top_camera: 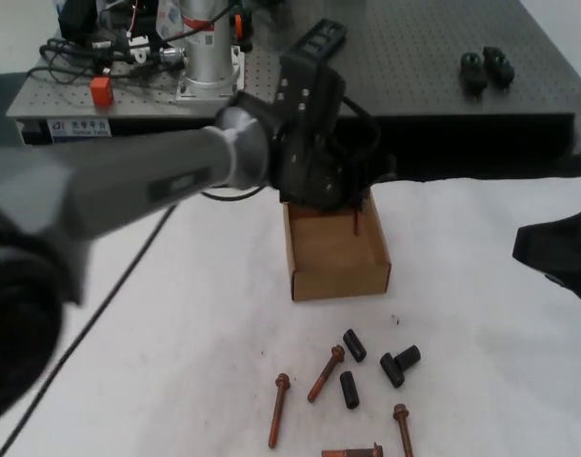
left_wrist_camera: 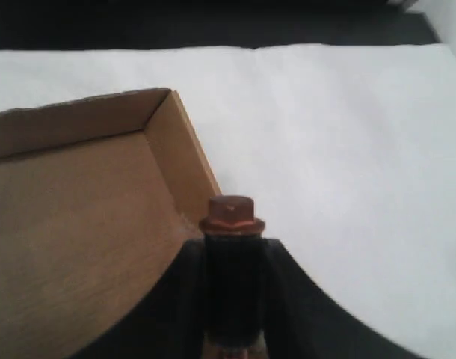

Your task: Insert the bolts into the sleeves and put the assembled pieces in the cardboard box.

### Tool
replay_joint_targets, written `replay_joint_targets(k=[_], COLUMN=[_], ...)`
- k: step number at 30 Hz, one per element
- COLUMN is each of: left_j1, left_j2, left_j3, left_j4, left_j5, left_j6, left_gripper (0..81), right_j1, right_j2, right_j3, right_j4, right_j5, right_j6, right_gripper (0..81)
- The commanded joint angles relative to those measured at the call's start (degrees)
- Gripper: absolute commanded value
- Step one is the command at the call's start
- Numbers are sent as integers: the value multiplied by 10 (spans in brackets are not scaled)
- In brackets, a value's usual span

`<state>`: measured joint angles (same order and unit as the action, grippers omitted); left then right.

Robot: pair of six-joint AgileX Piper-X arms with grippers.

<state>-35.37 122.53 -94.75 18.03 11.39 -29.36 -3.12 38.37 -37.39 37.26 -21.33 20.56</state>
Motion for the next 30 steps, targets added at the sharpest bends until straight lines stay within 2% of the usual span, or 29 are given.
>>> replay_joint_targets(k=[1, 7, 15, 17, 21, 22, 27, 30], left_j1=[0, 0, -6, -6, -6, -6, -4, 1], left_j2=[53, 113, 128, 128, 128, 128, 125, 106], left_j3=[-116, -189, -192, -192, -192, -192, -193, -192], left_j4=[63, 116, 127, 127, 127, 127, 129, 136], left_j5=[-11, -22, -22, -22, -22, -22, 13, 30], left_j6=[-3, -15, -29, -29, -30, -33, -43, -43], left_gripper=[6, 6, 4, 62, 278, 306, 275, 274], right_j1=[-3, -3, -3, -3, -2, -1, -1, 24], right_j2=[-2, -2, -2, -2, 18, 25, 89, 144], right_j3=[-1, -1, -1, -1, -1, -1, -1, -5], right_j4=[0, 0, 14, 28, 61, 67, 91, 104], right_j5=[2, -2, 16, 35, 45, 45, 45, 45], right_j6=[-5, -5, -5, -7, -23, -26, -62, -89], right_gripper=[422, 422, 422, 422, 422, 422, 421, 392])
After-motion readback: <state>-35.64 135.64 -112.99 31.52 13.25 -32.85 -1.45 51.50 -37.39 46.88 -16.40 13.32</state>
